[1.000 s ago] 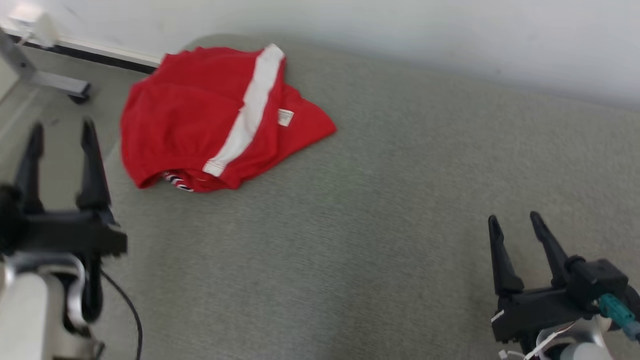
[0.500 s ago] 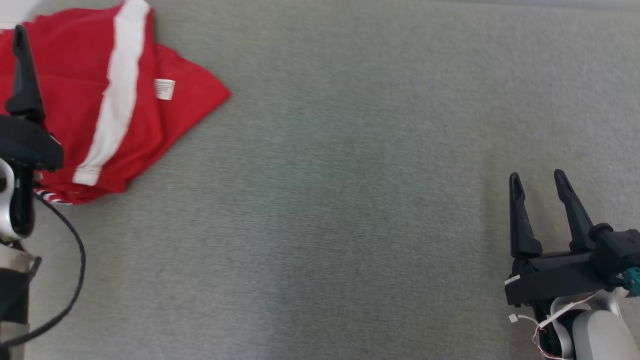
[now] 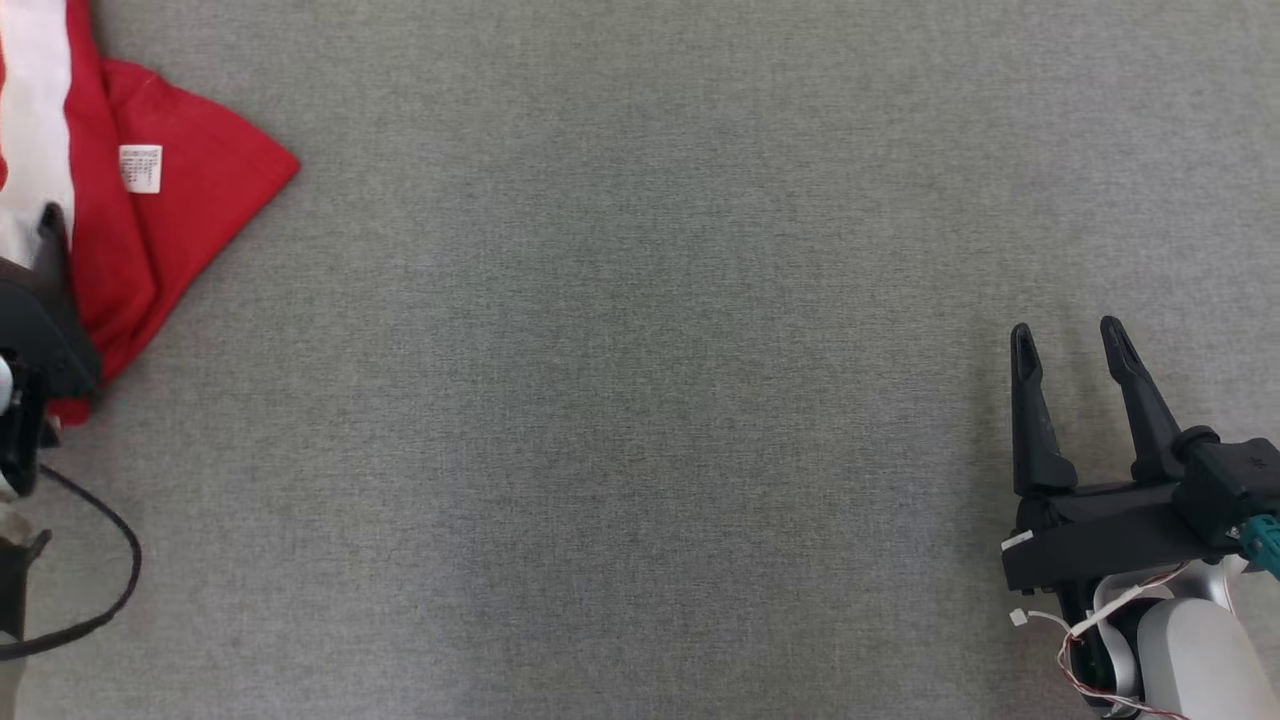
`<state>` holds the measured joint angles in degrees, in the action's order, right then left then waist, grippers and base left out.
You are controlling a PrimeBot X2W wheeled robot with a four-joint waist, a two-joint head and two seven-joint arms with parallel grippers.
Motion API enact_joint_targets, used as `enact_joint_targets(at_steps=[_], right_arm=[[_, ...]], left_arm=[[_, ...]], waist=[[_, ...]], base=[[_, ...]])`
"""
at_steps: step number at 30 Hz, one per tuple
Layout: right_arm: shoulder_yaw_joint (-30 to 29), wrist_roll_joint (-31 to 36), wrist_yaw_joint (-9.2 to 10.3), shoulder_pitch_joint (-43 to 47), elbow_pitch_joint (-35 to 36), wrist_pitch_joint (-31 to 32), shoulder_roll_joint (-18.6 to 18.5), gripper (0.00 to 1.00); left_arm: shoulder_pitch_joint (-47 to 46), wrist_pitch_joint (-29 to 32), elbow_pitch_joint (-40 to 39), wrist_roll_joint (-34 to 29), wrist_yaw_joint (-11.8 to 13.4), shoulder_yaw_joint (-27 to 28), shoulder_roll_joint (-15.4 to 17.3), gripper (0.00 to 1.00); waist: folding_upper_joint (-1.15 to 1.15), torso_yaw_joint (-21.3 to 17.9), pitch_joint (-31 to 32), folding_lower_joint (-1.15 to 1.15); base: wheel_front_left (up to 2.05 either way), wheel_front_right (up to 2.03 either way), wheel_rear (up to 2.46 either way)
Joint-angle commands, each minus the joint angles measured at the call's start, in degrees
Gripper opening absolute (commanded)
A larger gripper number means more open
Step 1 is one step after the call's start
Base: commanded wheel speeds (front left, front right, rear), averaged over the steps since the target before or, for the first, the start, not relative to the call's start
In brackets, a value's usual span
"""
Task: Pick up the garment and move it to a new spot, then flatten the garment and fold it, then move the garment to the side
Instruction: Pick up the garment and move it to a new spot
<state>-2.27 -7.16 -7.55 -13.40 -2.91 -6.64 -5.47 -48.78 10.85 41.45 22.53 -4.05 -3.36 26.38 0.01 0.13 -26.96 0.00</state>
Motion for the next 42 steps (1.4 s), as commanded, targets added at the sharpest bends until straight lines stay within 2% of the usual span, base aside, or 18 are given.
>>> enact_joint_targets(at_steps=[1,6,7,8,13,19,24,29,34,42], right_arm=[[0.1,-0.2,0.12,-0.3,-0.1,-0.2,0.1,1.0],[0.4,-0.3,0.12,-0.2,-0.4,-0.2,0.2,1.0],[0.4,-0.3,0.12,-0.1,-0.3,-0.1,0.2,1.0],[0.5,-0.3,0.12,0.0,-0.3,-0.1,0.3,1.0],[0.7,-0.2,0.12,0.6,-0.6,-0.2,0.6,1.0],[0.7,-0.8,0.12,1.6,-1.7,-0.8,1.0,1.0],[0.9,-1.3,0.12,2.5,-3.3,-1.7,1.4,1.0],[1.3,-2.1,0.12,3.5,-5.1,-2.8,1.9,1.0],[1.2,-2.8,0.12,4.5,-6.7,-3.9,2.3,1.0],[1.8,-4.3,0.12,4.7,-9.6,-5.5,2.6,1.0]], left_arm=[[-0.4,0.6,1.1,0.1,-0.2,-0.2,0.4,1.0],[-0.2,3.5,5.3,0.0,-0.4,-1.5,0.5,1.0],[-0.3,3.1,5.6,-0.1,-0.6,-1.7,0.5,0.39],[-0.4,2.6,6.0,-0.3,-0.4,-1.7,0.8,0.0],[-0.7,1.2,7.4,-0.6,-0.5,-2.3,1.2,0.0],[-2.7,-4.3,6.6,-1.6,-0.4,-2.8,2.0,0.0],[-5.4,-8.7,3.1,-2.1,-1.0,-3.6,2.0,0.0],[-8.7,-10.6,-3.4,-2.9,-1.8,-5.1,2.2,0.0],[-12.3,-9.1,-11.1,-2.8,-2.4,-7.9,0.8,0.0],[-15.7,-5.5,-22.0,0.6,-3.0,-12.6,-4.9,0.0]], waist=[[-0.01,-0.3,0.3,0.0],[-0.01,-0.4,1.3,0.0],[-0.01,-0.4,1.5,0.0],[-0.01,-0.5,1.8,0.0],[-0.01,-0.5,3.1,0.0],[-0.01,0.1,6.3,0.0],[-0.01,0.5,9.8,0.0],[-0.01,-0.4,13.0,0.0],[-0.01,-2.6,15.0,0.0],[-0.01,-8.5,16.9,0.0]], base=[[0.0,0.0,0.0],[0.0,0.0,0.0],[0.0,0.0,0.0],[0.0,0.0,0.0],[0.0,0.0,0.0],[0.0,0.0,0.0],[0.0,0.0,0.0],[0.0,0.0,0.0],[0.0,0.0,0.0],[0.0,0.0,0.0]])
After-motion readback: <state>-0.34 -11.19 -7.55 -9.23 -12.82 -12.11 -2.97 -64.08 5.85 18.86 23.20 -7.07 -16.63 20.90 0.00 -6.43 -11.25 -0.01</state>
